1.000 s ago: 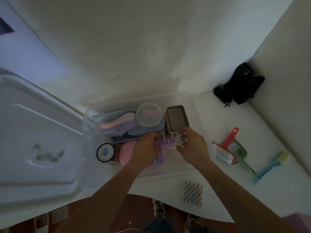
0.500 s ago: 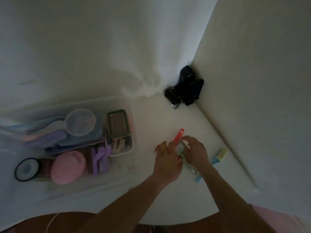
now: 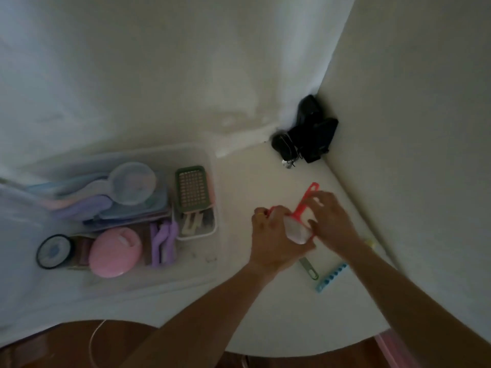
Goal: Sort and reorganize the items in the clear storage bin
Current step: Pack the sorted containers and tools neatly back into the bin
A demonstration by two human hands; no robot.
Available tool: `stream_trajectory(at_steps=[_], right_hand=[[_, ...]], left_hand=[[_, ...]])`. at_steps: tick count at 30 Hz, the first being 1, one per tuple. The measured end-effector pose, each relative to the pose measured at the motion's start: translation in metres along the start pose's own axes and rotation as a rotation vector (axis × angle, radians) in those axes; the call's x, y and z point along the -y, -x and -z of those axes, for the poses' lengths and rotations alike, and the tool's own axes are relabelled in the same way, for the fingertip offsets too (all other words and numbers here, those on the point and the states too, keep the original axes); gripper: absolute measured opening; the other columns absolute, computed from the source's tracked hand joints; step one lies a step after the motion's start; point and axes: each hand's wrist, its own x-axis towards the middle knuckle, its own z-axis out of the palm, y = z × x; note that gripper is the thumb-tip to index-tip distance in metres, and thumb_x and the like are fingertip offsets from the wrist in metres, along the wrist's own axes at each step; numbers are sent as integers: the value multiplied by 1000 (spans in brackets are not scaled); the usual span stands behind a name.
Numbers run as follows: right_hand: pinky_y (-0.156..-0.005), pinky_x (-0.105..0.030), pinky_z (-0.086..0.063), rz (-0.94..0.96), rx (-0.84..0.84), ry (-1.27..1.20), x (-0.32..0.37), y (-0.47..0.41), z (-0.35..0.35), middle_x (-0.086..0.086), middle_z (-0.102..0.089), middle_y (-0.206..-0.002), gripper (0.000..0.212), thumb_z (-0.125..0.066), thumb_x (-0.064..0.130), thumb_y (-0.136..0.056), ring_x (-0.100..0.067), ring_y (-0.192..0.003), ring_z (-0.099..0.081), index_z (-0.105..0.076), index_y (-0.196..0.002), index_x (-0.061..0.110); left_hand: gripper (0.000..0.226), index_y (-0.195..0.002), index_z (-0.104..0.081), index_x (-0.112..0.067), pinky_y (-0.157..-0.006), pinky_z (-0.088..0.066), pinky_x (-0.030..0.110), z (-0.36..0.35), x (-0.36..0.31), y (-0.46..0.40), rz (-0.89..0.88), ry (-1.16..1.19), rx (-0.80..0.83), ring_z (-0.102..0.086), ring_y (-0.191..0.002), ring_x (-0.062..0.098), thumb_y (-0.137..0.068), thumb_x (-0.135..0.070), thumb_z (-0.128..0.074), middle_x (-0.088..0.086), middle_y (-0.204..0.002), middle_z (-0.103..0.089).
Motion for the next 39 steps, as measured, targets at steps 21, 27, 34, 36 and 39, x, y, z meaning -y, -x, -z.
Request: stream_trajectory(at_steps=[21,27,34,36,39], right_hand=[[-78,-33,-49,598,301,81,304,-94,35,-1,-59,-115,27,-52,30,-93,-21,-100,-61,-58,-118,19],[-65,-38,-55,546,404,161,326,-92,-7,-3,-67,-93,12,-59,24,-84,-26,-80,-67,-69,-86,18],[-76,-39,-55,419,401,201,350,-100,-23,-8,-61,-112,21,-51,23,-94,-29,-104,-60,-67,-102,14],[-77,-40,-55,410,405,195,353,-102,-22,-9,-59,-114,21,-50,23,-94,-29,-106,-58,-66,-104,13],[-81,-36,-52,393,421,82,348,-100,-12,-4,-62,-114,21,-54,27,-92,-25,-104,-61,-68,-103,18]], left_hand=[[40,-119,-57,-20,-90,-52,36,284,238,39,361,-336,266,-64,-108,28,-90,-48,-58,8,-118,-67],[59,-117,-63,-19,-98,-48,36,236,278,21,0,-597,444,-64,-104,24,-85,-62,-38,3,-108,-70],[19,-65,-68,-19,-57,-54,27,235,280,15,-4,-612,490,-67,-58,21,-67,-38,-72,0,-62,-68],[20,-60,-66,-20,-51,-52,25,241,274,17,57,-434,485,-65,-51,21,-64,-39,-72,-1,-57,-65],[33,-83,-70,-19,-66,-56,34,251,274,23,81,-467,490,-70,-72,29,-78,-41,-46,5,-78,-72]])
